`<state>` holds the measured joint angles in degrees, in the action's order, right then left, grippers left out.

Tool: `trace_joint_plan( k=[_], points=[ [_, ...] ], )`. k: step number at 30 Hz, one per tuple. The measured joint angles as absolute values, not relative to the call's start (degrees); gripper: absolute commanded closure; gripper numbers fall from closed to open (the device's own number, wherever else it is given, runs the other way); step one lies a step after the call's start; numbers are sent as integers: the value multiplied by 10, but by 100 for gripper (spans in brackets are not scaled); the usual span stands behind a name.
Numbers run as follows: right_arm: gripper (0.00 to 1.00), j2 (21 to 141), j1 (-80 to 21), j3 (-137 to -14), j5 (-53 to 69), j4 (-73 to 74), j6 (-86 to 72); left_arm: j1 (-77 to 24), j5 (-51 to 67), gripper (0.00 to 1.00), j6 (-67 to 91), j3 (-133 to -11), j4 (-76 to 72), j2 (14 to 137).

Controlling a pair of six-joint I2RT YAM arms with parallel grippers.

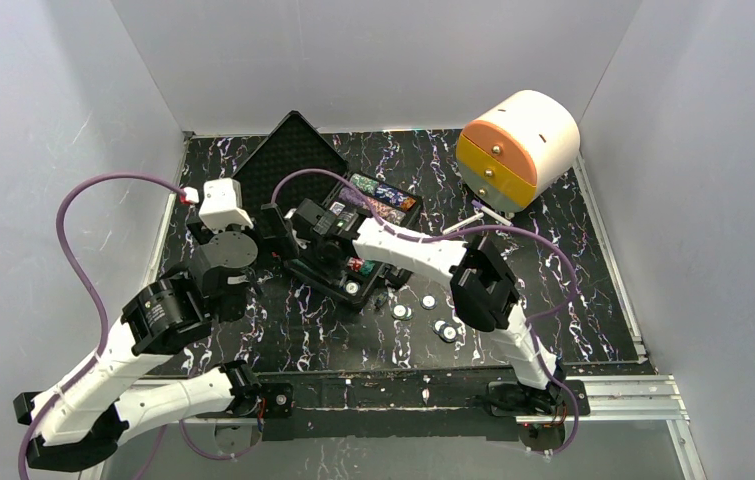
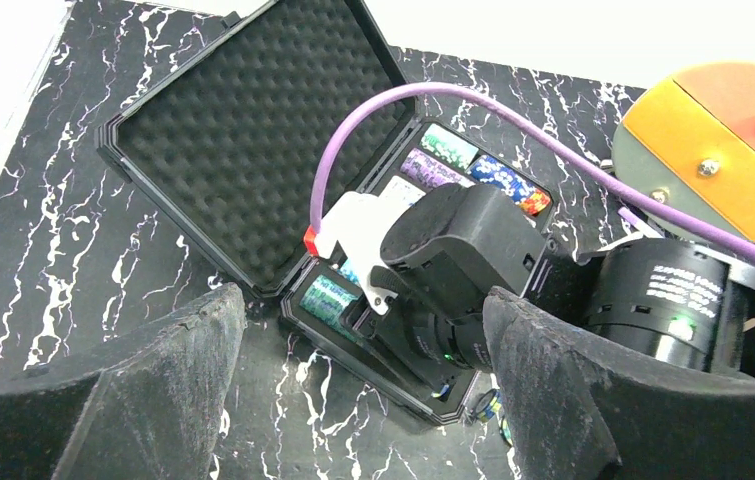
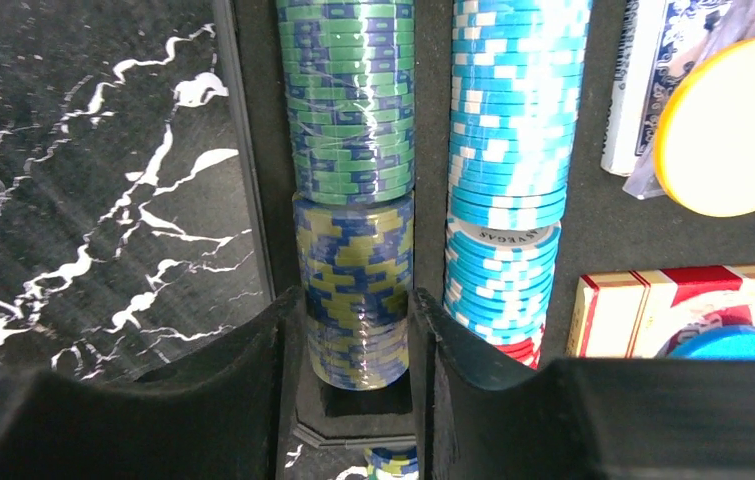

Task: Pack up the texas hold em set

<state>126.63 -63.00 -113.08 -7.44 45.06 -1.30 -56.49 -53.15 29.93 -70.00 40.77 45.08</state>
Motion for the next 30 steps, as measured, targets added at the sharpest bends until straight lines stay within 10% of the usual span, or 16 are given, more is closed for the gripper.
trace_joint_plan(
  k=[8, 19, 30],
  points=[
    [89, 1259, -635, -1180, -31, 479, -37, -565, -536, 13, 300, -700, 408, 444],
    [49, 1256, -638, -1169, -54, 482, -65, -565, -541, 13, 300, -698, 408, 441],
    [46, 1257, -637, -1140, -91, 480, -63, -565, -547, 13, 298, -698, 403, 432]
  ],
)
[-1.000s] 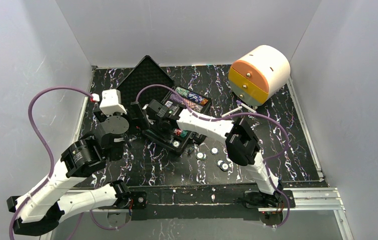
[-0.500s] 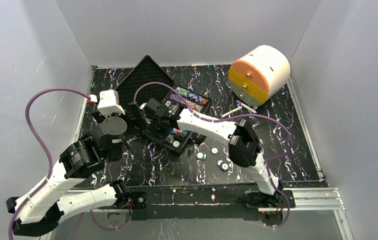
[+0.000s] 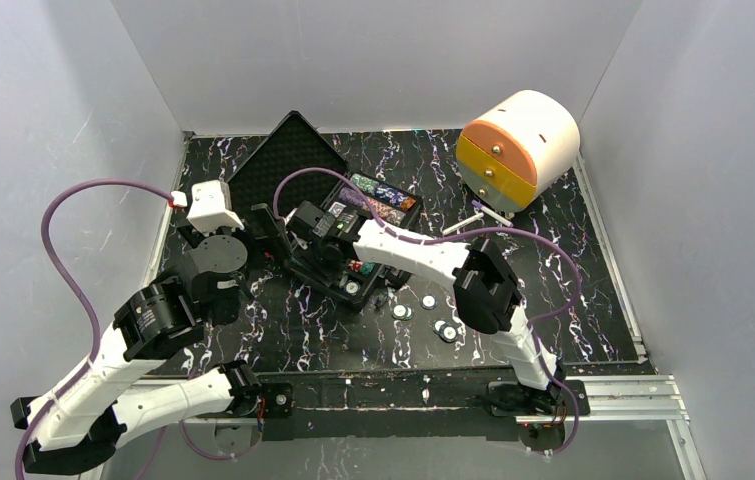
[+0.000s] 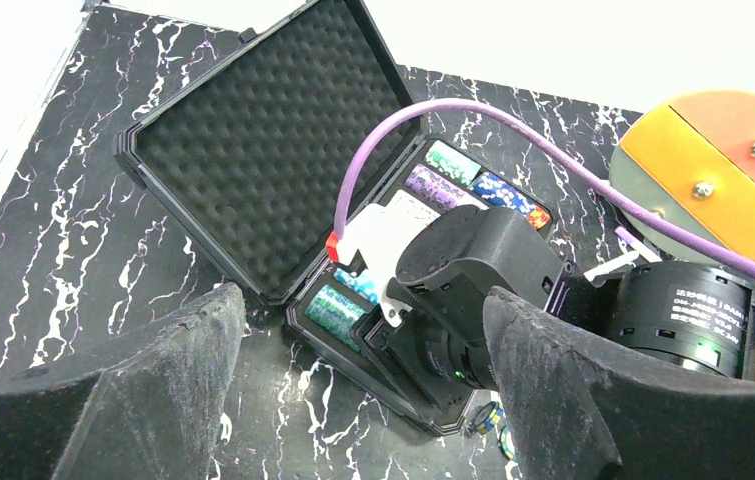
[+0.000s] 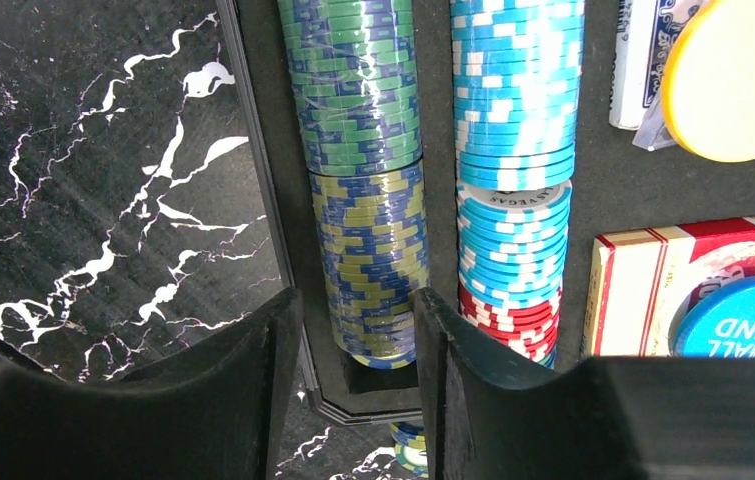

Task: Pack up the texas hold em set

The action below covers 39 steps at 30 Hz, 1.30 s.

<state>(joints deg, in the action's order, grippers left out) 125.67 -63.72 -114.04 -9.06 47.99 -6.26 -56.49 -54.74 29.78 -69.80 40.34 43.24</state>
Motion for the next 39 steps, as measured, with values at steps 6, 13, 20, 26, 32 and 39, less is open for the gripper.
trace_joint_plan(
  k=[6, 13, 20, 26, 32, 39],
  points=[
    [44, 1266, -636, -1141, -91, 481, -50, -565, -549, 13, 296, -698, 403, 432],
    [52, 1284, -623, -1145, -81, 485, -40, -565, -549, 13, 296, -698, 403, 432],
    [98, 1284, -618, -1148, -67, 488, -26, -565, -550, 13, 296, -698, 403, 429],
    [99, 1281, -618, -1149, -61, 489, -23, -565, -550, 13, 296, -698, 403, 429],
    [99, 1263, -613, -1148, -35, 502, -24, -565, -551, 13, 292, -698, 399, 432],
    [99, 1221, -613, -1144, 9, 514, -30, -565, -551, 13, 286, -698, 393, 437]
  ],
)
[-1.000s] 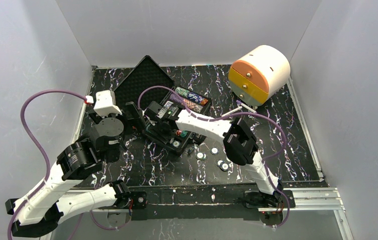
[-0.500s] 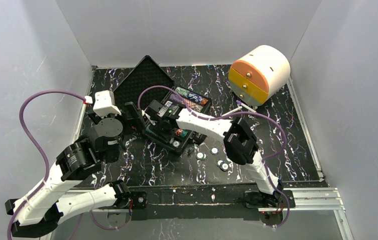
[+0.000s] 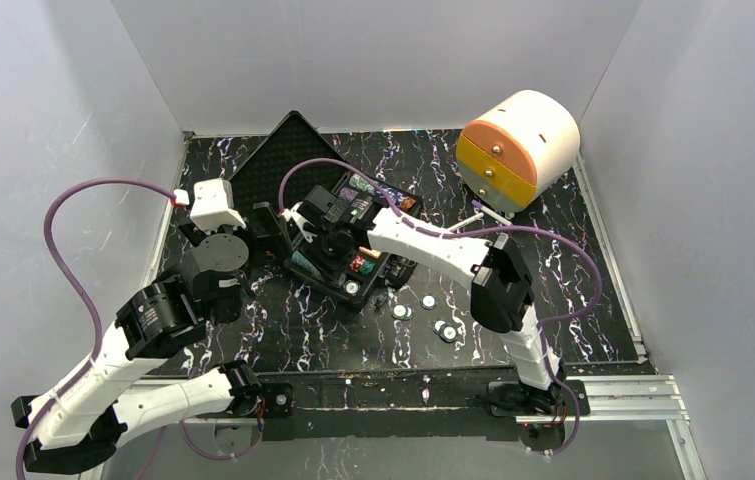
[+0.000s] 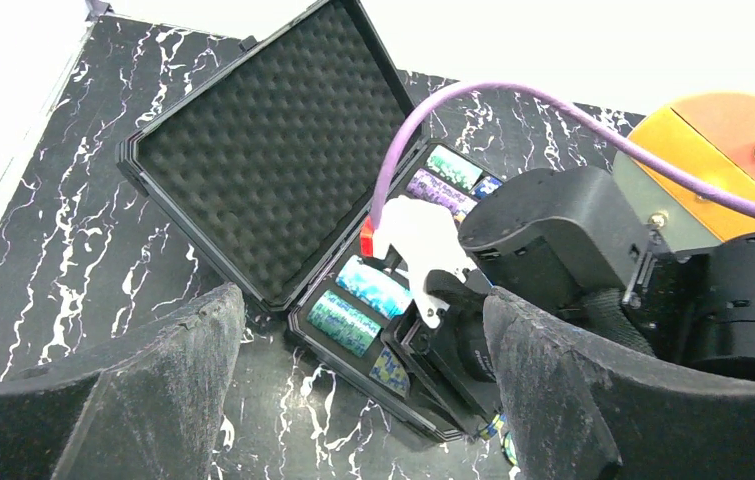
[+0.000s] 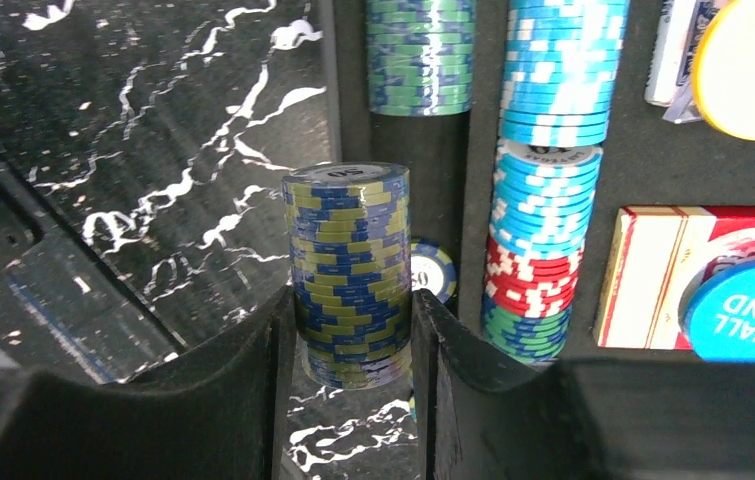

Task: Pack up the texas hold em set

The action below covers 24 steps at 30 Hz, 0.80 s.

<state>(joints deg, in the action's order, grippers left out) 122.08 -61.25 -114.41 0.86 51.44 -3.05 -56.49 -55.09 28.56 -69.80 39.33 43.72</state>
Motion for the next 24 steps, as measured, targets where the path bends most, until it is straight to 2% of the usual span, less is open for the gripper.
trace_joint_plan(
  k=[8, 15, 24],
  points=[
    [99, 1200, -623, -1131, 53, 511, -48, -565, -552, 13, 274, -699, 382, 437],
    [99, 1203, -667, -1073, 61, 481, -74, -565, -553, 13, 261, -707, 364, 437],
    [91, 1237, -679, -1038, 31, 462, -75, -565, -553, 13, 258, -710, 362, 439]
  ],
)
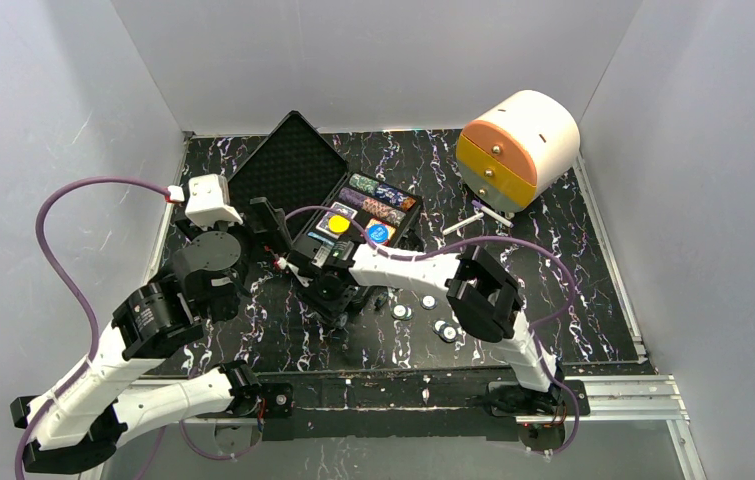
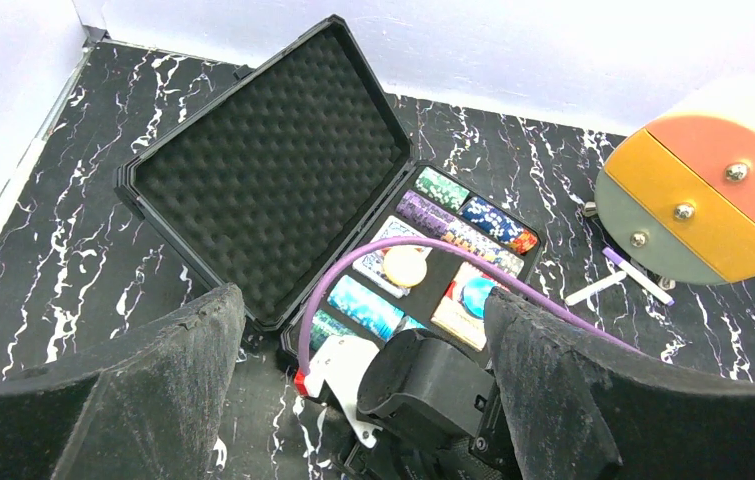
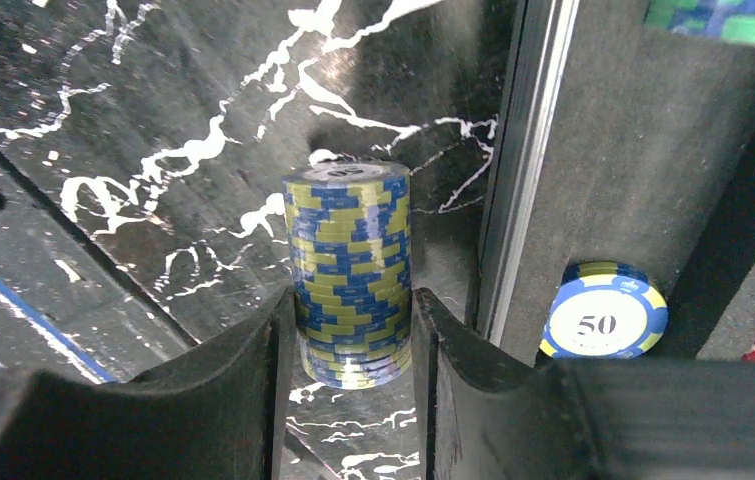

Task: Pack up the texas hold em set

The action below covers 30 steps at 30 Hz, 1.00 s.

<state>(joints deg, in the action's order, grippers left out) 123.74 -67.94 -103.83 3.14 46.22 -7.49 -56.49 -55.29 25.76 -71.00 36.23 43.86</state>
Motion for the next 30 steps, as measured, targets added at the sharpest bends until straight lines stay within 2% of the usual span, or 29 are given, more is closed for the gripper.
trace_joint_plan(
  k=[3, 5, 6, 9, 12, 23, 27, 30],
  points=[
    [88, 1240, -681, -1027, 16, 459, -73, -565, -552, 13, 258, -710, 362, 439],
    [80, 1240, -684, -1024, 4, 456, -72, -565, -550, 13, 257, -710, 359, 439],
    [73, 1240, -687, -1022, -1, 453, -71, -565, -548, 13, 257, -710, 359, 439],
    [41, 1240, -691, -1022, -16, 449, -71, -565, -546, 11, 257, -710, 356, 439],
    [30, 1236, -693, -1011, -20, 432, -74, -565, -541, 5, 254, -710, 352, 439],
    [24, 1112, -650, -937, 37, 343, -107, -565, -512, 2, 237, -710, 330, 460],
    [25, 1005, -605, -852, 61, 285, -152, -565, -493, 2, 238, -709, 329, 479],
    [25, 912, -538, -751, 77, 231, -208, -565, -467, 9, 253, -691, 320, 483]
  ],
)
